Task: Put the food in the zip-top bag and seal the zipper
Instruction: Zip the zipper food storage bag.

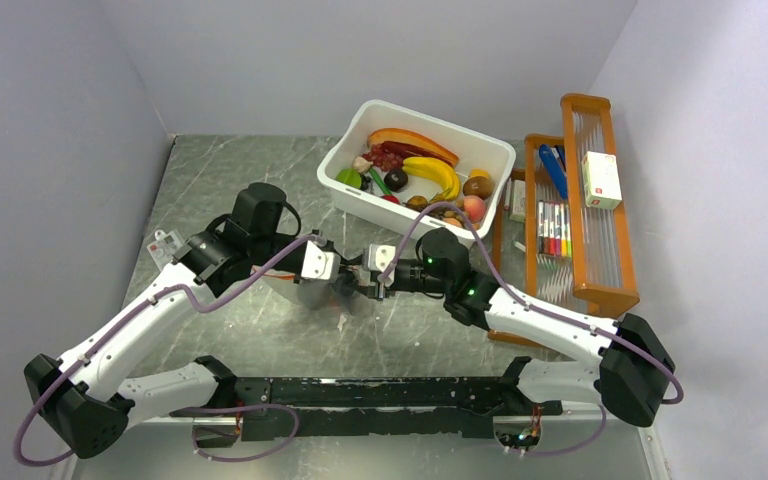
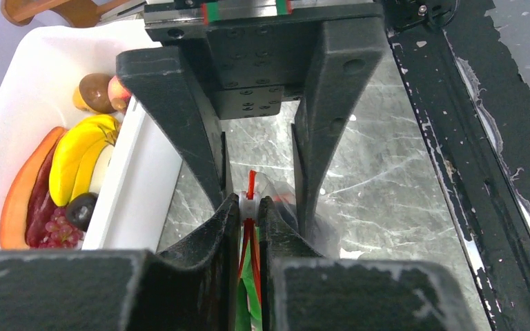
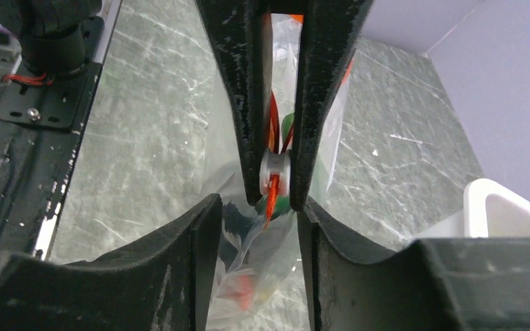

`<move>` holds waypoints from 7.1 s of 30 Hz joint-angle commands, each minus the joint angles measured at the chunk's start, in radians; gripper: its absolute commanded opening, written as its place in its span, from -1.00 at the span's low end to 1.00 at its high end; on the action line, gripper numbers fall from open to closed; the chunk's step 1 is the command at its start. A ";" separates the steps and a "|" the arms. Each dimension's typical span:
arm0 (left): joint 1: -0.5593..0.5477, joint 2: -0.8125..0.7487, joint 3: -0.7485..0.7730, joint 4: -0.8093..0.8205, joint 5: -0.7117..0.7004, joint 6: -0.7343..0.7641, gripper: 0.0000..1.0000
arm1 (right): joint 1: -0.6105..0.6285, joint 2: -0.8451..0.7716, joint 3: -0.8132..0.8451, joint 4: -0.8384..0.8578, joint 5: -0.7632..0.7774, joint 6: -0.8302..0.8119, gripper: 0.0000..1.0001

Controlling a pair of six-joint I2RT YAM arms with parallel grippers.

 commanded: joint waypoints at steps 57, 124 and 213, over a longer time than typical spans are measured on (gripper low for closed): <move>0.003 -0.054 -0.009 0.063 -0.006 -0.137 -0.46 | -0.025 -0.018 -0.022 0.148 -0.029 0.085 -1.00; 0.004 -0.004 0.046 -0.124 -0.204 -0.069 -0.86 | -0.101 -0.190 -0.181 0.346 0.040 0.231 -1.00; 0.004 -0.132 -0.037 -0.156 -0.306 -0.174 -0.86 | -0.113 -0.277 -0.019 0.032 0.351 0.312 -1.00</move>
